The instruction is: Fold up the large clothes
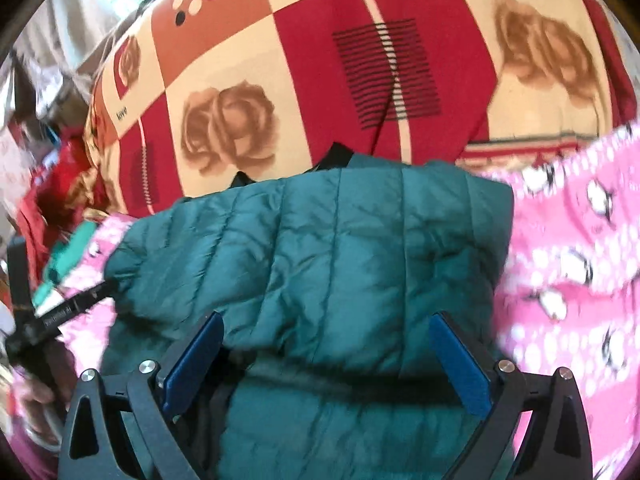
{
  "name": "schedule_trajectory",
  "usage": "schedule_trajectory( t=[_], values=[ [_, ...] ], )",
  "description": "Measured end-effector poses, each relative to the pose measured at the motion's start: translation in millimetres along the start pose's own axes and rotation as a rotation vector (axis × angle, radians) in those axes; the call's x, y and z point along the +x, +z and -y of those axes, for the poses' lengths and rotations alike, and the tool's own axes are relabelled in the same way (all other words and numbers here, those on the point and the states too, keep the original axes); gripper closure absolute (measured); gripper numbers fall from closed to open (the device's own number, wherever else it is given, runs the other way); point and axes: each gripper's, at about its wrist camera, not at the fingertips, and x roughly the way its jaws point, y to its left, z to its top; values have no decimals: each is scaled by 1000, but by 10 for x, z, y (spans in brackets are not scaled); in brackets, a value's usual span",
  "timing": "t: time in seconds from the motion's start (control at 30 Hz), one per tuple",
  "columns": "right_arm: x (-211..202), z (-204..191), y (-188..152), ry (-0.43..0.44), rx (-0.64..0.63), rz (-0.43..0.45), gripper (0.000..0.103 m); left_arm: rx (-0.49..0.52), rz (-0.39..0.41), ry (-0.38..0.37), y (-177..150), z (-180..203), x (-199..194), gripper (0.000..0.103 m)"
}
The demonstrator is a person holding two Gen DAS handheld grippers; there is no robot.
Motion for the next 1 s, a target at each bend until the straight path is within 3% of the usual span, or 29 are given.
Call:
schedule_trajectory(
  t=[0.23,0.4,0.77,1.0],
  values=[
    [-308,11,-299,74,68,4,1,4,7,-26,-263,-71,-407,16],
    [-537,-105,-500,51,25,14,1,44,30,3,-476,-116,-696,16],
    [-918,-66,-930,105,109,-32,1,58,-53,18,-1052,-453,-999,16],
    [-1143,-15,-1203,56,101,-36,1,69,-101,35,-1364,-627,-1046,16]
  ],
)
